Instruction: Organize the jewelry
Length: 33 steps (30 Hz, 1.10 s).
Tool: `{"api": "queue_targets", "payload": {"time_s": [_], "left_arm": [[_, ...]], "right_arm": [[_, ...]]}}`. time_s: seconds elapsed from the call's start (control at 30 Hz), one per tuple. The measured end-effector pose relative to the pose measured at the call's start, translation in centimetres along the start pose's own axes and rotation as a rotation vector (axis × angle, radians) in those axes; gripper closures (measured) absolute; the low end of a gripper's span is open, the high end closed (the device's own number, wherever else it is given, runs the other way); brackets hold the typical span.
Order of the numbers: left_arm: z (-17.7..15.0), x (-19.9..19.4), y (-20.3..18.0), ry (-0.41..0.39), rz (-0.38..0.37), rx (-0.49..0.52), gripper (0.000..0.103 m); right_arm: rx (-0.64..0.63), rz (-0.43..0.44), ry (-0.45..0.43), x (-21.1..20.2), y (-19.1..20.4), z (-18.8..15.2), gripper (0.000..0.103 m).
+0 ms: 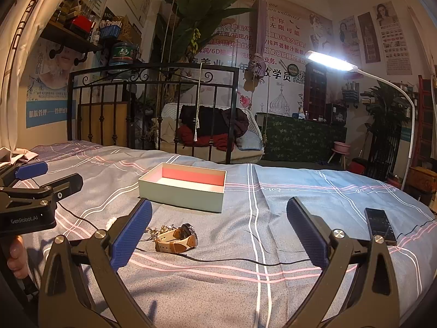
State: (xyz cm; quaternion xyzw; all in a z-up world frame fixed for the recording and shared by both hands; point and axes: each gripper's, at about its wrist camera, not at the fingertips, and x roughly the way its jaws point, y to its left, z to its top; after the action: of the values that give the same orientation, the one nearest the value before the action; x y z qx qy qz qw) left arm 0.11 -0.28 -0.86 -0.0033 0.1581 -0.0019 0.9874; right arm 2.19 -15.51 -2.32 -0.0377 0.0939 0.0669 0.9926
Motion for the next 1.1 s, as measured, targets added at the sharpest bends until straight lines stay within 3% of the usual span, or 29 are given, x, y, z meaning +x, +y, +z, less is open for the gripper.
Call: {"api": "queue_targets", "payload": {"time_s": [1.1], "left_arm": [[-0.34, 0.09, 0.13, 0.001, -0.009, 0.001, 0.007]], "right_arm": [[0.007, -0.003, 0.005, 0.13, -0.2, -0.52, 0.006]]}}
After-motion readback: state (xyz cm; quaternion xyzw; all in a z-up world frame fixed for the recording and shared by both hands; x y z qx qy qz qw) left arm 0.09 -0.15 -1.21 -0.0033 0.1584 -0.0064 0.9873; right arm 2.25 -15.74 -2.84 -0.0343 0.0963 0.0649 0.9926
